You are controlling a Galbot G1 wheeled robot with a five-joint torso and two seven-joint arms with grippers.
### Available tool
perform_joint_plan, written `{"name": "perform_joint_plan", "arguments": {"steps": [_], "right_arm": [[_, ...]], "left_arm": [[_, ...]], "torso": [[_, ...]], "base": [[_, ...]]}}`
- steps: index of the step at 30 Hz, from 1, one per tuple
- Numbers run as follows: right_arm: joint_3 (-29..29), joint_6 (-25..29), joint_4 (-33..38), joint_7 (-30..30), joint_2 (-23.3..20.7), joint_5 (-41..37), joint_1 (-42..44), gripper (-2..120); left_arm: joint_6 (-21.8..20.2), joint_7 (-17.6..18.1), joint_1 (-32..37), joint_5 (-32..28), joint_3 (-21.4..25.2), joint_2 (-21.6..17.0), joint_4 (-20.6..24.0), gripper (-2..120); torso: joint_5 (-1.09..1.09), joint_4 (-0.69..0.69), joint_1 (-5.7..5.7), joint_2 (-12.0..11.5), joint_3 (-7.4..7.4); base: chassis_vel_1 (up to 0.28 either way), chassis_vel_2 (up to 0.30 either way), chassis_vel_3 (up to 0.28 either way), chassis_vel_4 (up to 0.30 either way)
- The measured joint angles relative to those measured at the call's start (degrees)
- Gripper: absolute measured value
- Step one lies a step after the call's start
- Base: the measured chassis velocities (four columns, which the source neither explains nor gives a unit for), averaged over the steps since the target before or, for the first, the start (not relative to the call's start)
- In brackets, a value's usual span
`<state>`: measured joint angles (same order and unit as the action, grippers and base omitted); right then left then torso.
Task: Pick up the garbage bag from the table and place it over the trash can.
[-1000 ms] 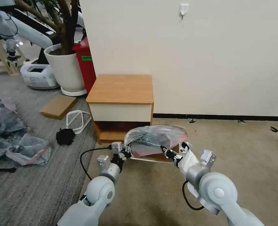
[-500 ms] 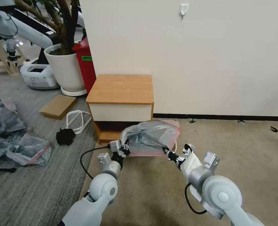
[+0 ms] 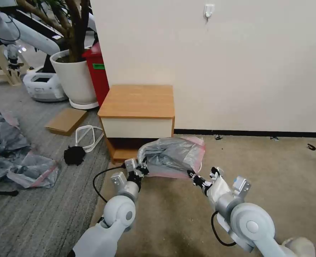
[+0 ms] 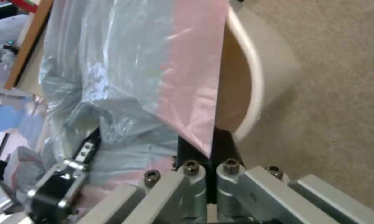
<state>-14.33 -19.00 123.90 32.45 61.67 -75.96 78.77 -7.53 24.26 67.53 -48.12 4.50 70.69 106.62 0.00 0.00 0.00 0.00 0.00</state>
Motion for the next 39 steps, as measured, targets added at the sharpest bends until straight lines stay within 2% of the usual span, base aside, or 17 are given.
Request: {"name": "perform_joint_plan", "arguments": {"steps": [7, 21, 27, 39], "right_arm": [[0.1, 0.7, -0.2, 0.0, 0.2, 0.7, 0.5, 0], [0.7, 0.7, 1.1, 0.3, 0.6, 0.9, 0.7, 0], [0.5, 0.8, 0.8, 0.3, 0.5, 1.1, 1.3, 0], [-0.2, 2.1, -2.2, 0.0, 0.3, 2.1, 0.8, 0]], "left_arm": [[0.1, 0.9, -0.1, -0.9, -0.1, 0.1, 0.2, 3], [2.1, 3.1, -1.4, 2.0, -1.7, 1.3, -2.5, 3], [2.1, 6.8, -2.7, -1.2, -1.9, 1.9, -2.2, 3], [1.5, 8.3, -2.7, -6.4, -1.6, 1.5, 0.3, 3]], "torso": [[0.0, 0.0, 0.0, 0.0, 0.0], [0.0, 0.0, 0.0, 0.0, 0.0], [0.0, 0.0, 0.0, 0.0, 0.0], [0.0, 0.0, 0.0, 0.0, 0.0]], "base": [[0.0, 0.0, 0.0, 0.0], [0.0, 0.0, 0.0, 0.0], [0.0, 0.0, 0.0, 0.0], [0.0, 0.0, 0.0, 0.0]]}}
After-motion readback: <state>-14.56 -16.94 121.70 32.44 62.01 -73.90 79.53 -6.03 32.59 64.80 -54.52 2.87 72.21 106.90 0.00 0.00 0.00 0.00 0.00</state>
